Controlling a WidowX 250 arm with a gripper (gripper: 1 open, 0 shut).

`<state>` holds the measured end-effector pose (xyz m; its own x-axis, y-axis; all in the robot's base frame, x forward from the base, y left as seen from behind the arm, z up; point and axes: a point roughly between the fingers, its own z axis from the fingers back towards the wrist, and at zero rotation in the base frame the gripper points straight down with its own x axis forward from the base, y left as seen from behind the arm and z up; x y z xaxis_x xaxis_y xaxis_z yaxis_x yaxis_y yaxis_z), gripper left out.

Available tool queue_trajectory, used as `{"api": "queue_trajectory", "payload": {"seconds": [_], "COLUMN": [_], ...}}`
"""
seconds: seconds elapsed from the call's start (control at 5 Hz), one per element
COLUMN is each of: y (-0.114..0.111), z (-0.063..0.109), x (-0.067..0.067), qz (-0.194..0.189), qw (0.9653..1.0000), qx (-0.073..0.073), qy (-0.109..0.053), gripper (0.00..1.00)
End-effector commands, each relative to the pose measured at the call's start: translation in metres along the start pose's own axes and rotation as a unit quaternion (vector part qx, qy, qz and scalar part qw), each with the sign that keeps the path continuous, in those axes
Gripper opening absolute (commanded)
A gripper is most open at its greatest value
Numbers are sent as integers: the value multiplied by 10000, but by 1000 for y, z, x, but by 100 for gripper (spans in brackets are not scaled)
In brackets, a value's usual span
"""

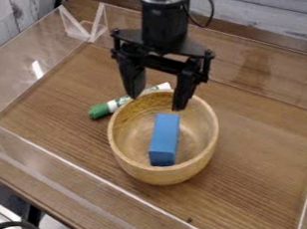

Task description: Remove the blue block from inside the brown bowl and put it on the table

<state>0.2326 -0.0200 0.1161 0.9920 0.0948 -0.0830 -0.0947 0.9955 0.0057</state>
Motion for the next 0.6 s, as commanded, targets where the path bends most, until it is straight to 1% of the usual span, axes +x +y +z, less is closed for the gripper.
{"api": "queue_trajectory", "payload": {"seconds": [0.0, 0.4], "y": [-4, -8], "z": [10, 0], "x": [-4, -11], "qz": [13, 58], "qw": [9992, 9991], "qx": [-67, -89], "qy": [-391, -411], "gripper": [100, 100]}}
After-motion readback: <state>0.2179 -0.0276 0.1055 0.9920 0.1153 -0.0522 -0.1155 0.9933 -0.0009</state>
